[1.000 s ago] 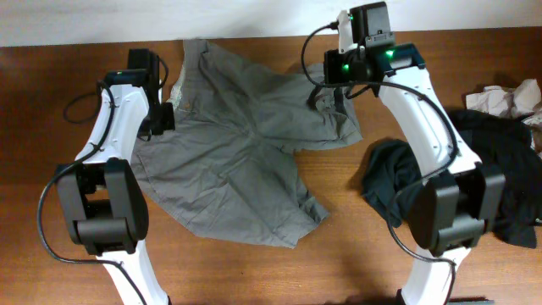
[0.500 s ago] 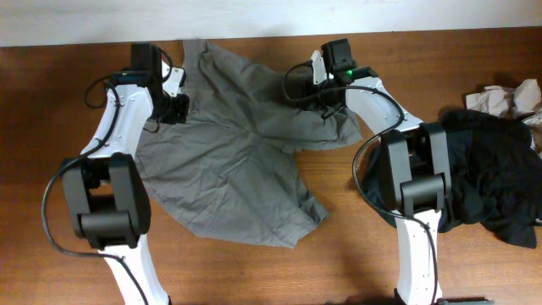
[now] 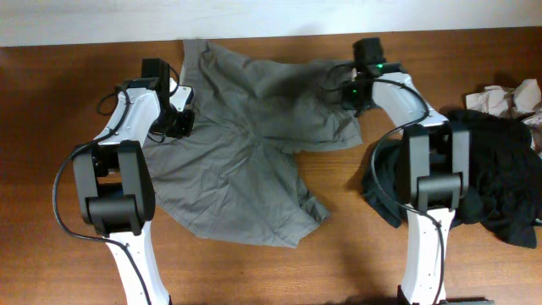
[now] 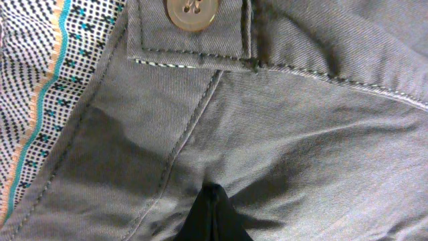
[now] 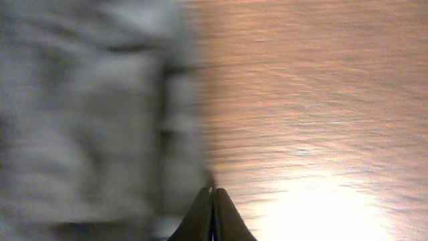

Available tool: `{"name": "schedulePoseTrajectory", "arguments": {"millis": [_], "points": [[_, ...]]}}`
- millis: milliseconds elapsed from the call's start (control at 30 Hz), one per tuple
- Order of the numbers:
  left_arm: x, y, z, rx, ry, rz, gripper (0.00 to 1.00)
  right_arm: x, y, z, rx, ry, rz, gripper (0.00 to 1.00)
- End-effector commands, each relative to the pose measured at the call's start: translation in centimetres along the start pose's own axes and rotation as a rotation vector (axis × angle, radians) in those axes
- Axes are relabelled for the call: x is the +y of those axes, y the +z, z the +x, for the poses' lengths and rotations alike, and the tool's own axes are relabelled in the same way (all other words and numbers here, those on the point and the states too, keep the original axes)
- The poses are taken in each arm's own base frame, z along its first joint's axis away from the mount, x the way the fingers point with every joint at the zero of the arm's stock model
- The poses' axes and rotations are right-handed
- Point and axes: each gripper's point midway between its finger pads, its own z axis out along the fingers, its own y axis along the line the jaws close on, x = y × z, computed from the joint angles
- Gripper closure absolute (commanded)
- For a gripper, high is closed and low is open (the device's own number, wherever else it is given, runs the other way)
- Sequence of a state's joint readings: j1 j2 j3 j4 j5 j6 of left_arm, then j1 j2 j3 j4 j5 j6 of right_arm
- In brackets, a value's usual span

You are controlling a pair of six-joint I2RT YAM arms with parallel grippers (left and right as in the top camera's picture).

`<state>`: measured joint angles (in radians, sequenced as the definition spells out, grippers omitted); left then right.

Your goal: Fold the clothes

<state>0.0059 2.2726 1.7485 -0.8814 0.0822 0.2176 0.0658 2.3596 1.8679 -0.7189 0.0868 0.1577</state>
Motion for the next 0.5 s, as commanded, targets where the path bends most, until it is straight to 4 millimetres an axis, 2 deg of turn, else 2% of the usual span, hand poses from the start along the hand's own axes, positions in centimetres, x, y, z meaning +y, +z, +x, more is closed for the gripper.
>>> {"name": "schedulePoseTrajectory", "arguments": {"millis": [0,133,267,333,367,467], "points": [[0.1,2.0,2.1,0.082,0.013,-0.008,1.00,-1.7,-1.9,-1.5,-0.019,0.008,0.001,0.96],[0.1,1.9,2.0,0.079,0.013,-0.008,1.00,1.0,-6.0,-3.1,-0.061,-0.076,-0.160,0.96],[0.1,1.9,2.0,0.079,0.013,-0.008,1.00,5.2,-11.1,-4.7,-0.135,-0.114,-0.359,0.96],[0.1,1.8,2.0,0.076,0.013,-0.008,1.00,7.3,-11.9,-5.1,-0.166,-0.141,-0.418,0.96],[0.0,1.7,1.8,0.068,0.014,-0.005,1.00,8.9,-11.8,-5.2,-0.180,-0.165,-0.445,0.96],[-0.1,1.0,1.4,0.049,0.011,-0.003,1.00,11.7,-11.0,-5.0,-0.195,-0.210,-0.472,0.96]]}}
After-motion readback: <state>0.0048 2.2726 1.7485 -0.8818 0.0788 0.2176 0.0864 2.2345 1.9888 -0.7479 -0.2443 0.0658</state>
